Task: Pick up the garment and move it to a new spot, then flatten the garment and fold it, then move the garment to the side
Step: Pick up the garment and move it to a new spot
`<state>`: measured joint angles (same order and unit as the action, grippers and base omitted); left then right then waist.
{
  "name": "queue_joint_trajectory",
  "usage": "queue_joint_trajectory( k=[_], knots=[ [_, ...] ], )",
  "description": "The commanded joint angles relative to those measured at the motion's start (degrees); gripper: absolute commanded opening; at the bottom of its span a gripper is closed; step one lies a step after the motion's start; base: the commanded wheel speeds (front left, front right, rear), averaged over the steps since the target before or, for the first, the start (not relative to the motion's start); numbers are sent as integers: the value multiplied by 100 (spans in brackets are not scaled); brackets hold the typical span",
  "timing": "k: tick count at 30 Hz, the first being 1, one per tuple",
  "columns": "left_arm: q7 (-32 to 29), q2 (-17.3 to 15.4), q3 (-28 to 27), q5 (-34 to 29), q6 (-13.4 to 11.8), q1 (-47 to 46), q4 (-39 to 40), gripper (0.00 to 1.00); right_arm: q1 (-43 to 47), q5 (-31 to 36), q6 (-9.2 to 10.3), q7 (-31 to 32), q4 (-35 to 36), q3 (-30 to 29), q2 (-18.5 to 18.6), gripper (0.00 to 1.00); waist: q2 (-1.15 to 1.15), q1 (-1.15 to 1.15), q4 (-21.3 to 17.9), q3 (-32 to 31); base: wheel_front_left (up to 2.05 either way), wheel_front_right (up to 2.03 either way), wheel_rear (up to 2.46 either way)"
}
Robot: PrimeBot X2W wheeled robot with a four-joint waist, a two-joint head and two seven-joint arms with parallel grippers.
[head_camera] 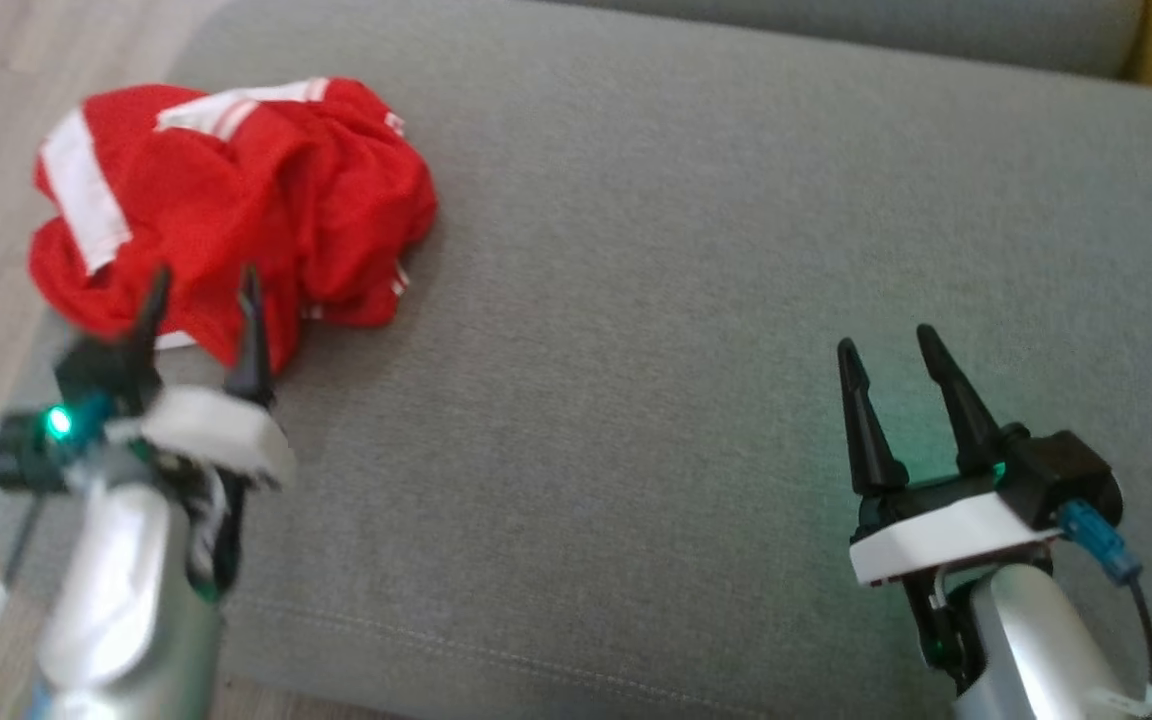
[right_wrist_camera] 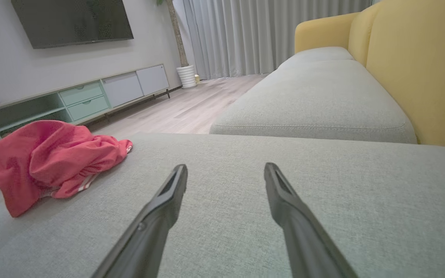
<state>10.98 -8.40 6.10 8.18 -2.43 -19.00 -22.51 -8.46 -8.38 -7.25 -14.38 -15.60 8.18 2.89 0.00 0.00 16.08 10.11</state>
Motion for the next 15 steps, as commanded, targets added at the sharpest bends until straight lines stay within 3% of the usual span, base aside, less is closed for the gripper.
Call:
queue_joint_trajectory(
  k=[1,7,15],
  knots=[
    [-61,-219,-264,21,20,-394,82,100,-230,59,-24,-56,211,118,-2,100,0,0,-159,193,0,0,0],
    [-576,-502,-291,38,103,-1122,-664,100,-369,113,-24,-53,281,136,10,100,0,0,-359,536,0,0,0],
    [-925,-895,-198,-189,33,-1843,-1620,100,-507,123,-24,-49,374,138,80,100,0,0,-545,900,0,0,0]
  ],
)
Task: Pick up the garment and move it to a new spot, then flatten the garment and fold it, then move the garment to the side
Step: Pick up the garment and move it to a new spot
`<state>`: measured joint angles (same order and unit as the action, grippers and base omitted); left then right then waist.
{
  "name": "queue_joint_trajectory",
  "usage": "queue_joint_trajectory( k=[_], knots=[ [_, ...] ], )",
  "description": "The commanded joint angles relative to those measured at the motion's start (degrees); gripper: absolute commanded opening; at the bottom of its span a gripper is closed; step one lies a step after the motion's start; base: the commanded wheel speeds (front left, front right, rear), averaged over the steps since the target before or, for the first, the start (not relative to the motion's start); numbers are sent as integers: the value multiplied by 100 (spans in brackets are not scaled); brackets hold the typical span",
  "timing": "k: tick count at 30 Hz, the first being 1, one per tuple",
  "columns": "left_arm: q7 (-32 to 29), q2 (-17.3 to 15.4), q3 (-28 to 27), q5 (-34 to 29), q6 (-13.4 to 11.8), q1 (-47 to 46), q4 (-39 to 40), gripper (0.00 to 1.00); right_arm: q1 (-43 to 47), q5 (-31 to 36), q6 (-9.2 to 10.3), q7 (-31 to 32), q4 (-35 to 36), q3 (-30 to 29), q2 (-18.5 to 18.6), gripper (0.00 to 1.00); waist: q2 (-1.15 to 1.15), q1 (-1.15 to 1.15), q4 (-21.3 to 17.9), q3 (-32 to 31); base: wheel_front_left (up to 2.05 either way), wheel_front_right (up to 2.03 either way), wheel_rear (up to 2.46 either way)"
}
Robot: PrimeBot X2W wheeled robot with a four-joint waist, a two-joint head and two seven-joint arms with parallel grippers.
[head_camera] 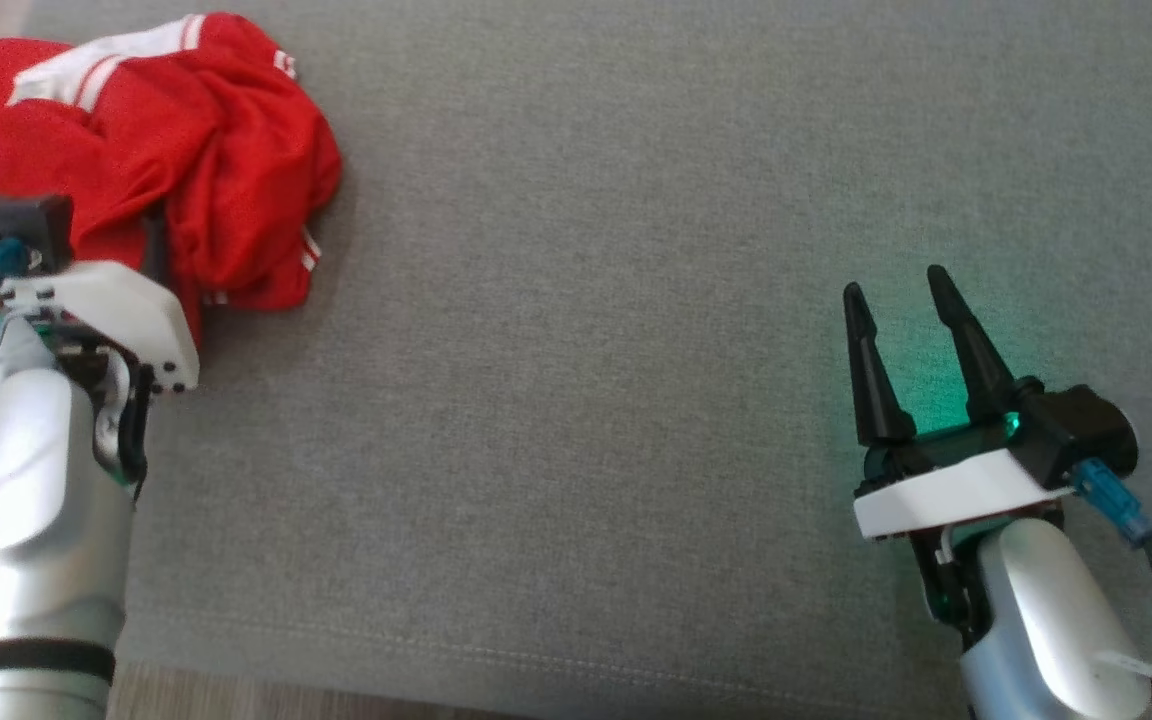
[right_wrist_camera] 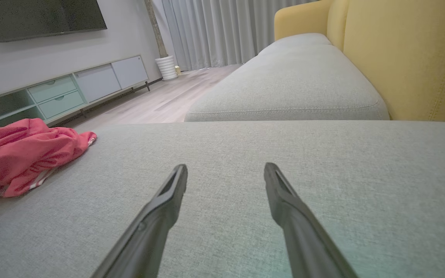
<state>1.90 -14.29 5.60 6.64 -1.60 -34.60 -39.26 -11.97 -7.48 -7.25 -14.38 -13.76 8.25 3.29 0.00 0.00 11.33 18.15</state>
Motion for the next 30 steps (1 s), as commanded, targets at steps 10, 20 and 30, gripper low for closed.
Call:
queue_joint_trajectory(
  k=[10,20,30],
  knots=[
    [387,-354,-178,65,-70,-601,-503,0,-191,-1,-24,-54,122,105,66,100,0,0,-105,67,0,0,0],
    [994,-305,-344,346,-84,-598,-96,0,-85,-49,-24,-60,-67,106,-3,100,0,0,-77,-559,0,0,0],
    [933,-145,-463,671,-118,-370,1355,0,178,-138,-24,-61,-154,134,-38,100,0,0,-24,-1245,0,0,0]
  ],
)
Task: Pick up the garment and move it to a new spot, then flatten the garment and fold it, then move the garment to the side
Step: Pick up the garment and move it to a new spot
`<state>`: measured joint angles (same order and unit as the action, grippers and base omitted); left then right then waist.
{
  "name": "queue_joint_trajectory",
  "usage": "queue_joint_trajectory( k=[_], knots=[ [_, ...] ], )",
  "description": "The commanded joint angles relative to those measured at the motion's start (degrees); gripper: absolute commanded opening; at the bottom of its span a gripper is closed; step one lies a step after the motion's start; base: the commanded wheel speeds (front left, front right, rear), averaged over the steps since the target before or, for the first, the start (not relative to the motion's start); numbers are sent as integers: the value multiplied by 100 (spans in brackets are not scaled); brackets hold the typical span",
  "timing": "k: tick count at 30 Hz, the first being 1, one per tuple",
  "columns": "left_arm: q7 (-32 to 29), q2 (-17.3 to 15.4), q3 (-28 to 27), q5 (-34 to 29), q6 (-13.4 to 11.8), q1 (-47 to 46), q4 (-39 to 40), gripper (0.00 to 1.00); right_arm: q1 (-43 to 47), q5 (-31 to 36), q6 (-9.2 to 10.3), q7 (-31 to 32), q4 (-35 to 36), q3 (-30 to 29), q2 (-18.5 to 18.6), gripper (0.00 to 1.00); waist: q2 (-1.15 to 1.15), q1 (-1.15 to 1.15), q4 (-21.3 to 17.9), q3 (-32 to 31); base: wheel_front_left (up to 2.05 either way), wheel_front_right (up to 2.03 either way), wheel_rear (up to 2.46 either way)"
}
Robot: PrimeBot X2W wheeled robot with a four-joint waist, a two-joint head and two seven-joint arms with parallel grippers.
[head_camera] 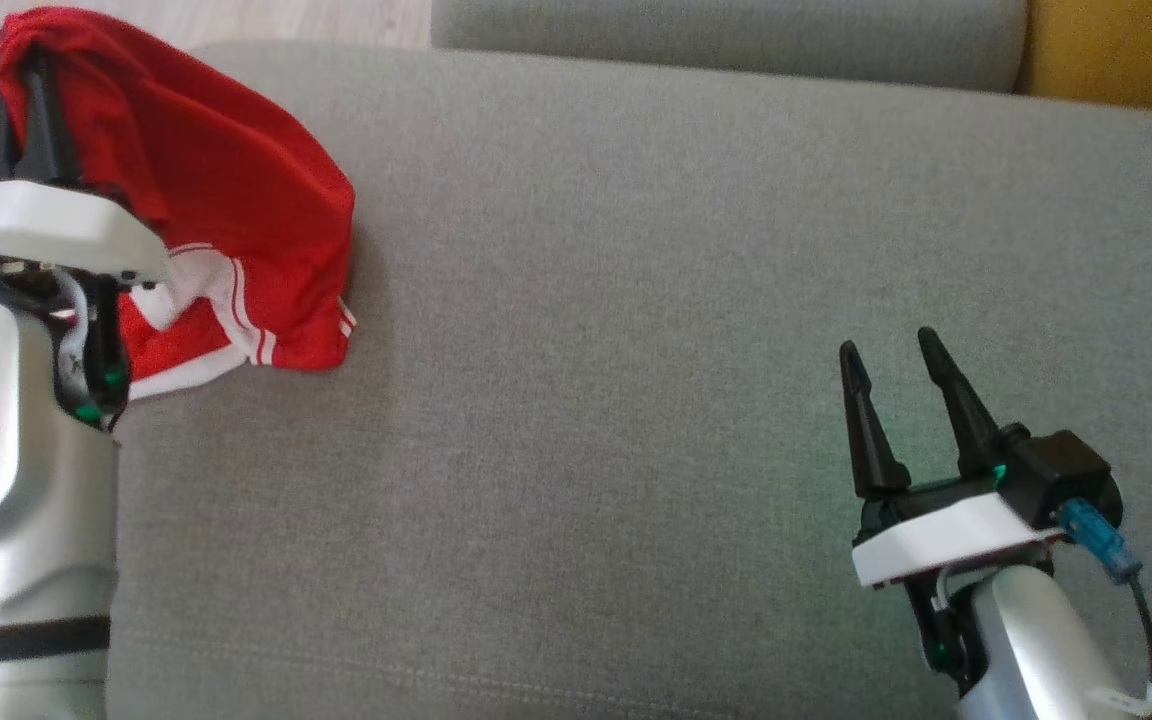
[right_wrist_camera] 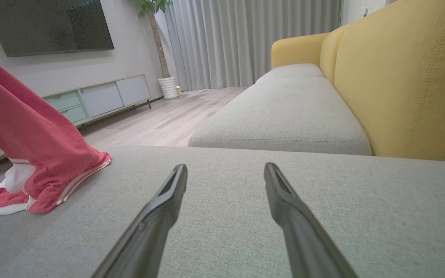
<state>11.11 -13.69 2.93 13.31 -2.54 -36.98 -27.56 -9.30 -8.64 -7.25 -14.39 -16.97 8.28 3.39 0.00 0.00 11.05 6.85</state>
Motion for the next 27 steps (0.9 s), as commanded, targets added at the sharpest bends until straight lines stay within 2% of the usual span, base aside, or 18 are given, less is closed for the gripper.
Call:
queue_joint_trajectory(
  k=[1,7,10,13,20,27],
  knots=[
    [-30,-176,-189,37,-20,-90,360,0,-66,-59,-24,-60,163,146,-48,100,0,0,-4,-177,0,0,0],
    [-313,89,-81,262,1,100,1451,0,31,-177,-24,-61,190,200,-50,100,0,0,-169,-467,0,0,0],
    [-640,338,212,304,16,118,2036,0,29,-185,-24,-61,251,150,-50,100,0,0,-368,-543,0,0,0],
    [-877,568,467,338,20,50,2290,0,-6,-186,-24,-61,337,83,-50,100,0,0,-558,-547,0,0,0],
    [-1024,936,1030,393,-61,-277,2306,0,-135,-181,-24,-61,552,-15,-51,100,0,0,-1174,-444,0,0,0],
    [-809,1058,1674,348,-294,-500,1896,0,-240,-233,-24,-61,686,-72,-51,100,0,0,-1789,-299,0,0,0]
  ],
)
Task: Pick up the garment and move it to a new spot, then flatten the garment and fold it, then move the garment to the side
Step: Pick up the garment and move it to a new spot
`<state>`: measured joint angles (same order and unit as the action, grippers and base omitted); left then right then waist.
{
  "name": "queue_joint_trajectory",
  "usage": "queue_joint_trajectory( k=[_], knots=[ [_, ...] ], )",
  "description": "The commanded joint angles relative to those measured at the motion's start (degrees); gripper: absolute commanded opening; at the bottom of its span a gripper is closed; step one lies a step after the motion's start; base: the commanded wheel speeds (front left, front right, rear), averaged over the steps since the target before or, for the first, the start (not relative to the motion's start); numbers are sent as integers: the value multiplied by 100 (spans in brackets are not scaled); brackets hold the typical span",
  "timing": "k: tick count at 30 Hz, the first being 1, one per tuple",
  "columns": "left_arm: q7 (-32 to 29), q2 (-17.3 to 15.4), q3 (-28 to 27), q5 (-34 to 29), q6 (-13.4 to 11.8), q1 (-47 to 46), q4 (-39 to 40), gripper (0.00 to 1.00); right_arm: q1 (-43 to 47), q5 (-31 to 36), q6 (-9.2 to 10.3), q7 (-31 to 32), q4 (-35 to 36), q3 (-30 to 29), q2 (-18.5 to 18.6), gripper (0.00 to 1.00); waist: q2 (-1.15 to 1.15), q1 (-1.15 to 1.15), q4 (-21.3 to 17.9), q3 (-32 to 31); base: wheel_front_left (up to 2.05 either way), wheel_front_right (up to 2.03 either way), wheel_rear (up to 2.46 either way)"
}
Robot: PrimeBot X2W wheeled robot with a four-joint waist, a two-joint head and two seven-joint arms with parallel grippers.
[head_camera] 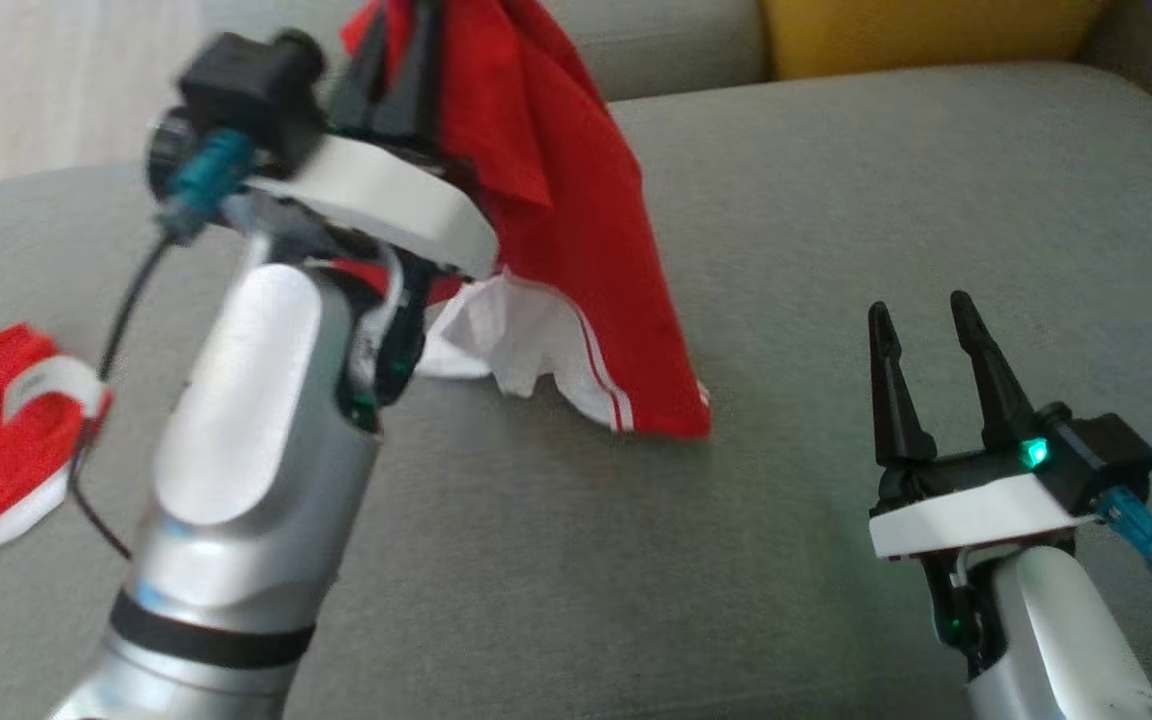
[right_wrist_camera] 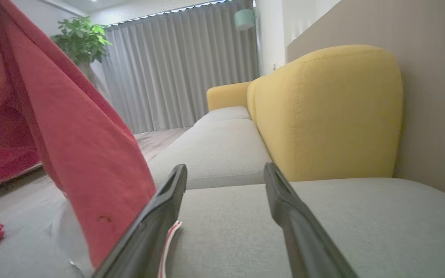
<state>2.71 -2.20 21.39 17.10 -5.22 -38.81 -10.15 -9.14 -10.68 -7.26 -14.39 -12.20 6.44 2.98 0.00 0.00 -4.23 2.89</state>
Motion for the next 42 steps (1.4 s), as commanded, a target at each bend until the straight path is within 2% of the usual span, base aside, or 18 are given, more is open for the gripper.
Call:
queue_joint_trajectory(
  k=[1,5,6,7,8,14,19,23,27,30,35,38,42],
  knots=[
    [86,-83,-86,10,-95,-311,36,0,-270,-46,-23,-61,226,113,-10,100,0,0,-370,130,0,0,0],
    [317,-71,551,385,-324,-330,-445,0,-355,-128,-23,-61,297,114,-10,100,0,0,-768,297,0,0,0],
    [386,-70,744,523,-391,-334,-576,12,-377,-139,-23,-61,306,116,-10,100,0,0,-860,336,0,0,0],
    [435,-70,949,684,-457,-334,-713,70,-402,-155,-23,-61,314,111,-10,100,0,0,-946,379,0,0,0],
    [451,-70,1216,800,-468,-343,-862,100,-419,-168,-23,-61,319,92,-10,100,0,0,-1017,414,0,0,0],
    [758,-69,2515,1723,-494,-443,-1224,100,-452,-224,-23,-61,322,-76,-10,100,0,0,-1180,545,0,0,0],
    [1025,-68,2733,2110,-647,-655,-1511,100,-420,-183,-23,-61,313,-210,-10,100,0,0,-953,541,0,0,0],
    [1176,-137,2445,2103,-752,-744,-1740,100,-368,-139,-23,-61,324,-202,-10,100,0,0,-609,432,0,0,0],
    [1222,-542,2074,1846,-883,-581,-1688,100,-246,-8,-23,-61,321,-193,-10,100,0,0,-169,281,0,0,0],
    [1226,-873,1624,1683,-946,-106,-1324,100,-145,84,-23,-61,312,-181,-10,100,0,0,151,170,0,0,0],
    [1228,-1285,895,1469,-923,1225,-536,100,33,176,-23,-61,273,-141,-10,100,0,0,563,27,0,0,0],
    [1228,-1288,520,1263,-904,2003,-127,100,136,214,-23,-61,222,-109,-10,100,0,0,742,-53,0,0,0],
    [1228,-1067,150,1074,-863,2730,226,100,212,250,-23,-61,164,-41,-10,100,0,0,833,-109,0,0,0]
  ],
)
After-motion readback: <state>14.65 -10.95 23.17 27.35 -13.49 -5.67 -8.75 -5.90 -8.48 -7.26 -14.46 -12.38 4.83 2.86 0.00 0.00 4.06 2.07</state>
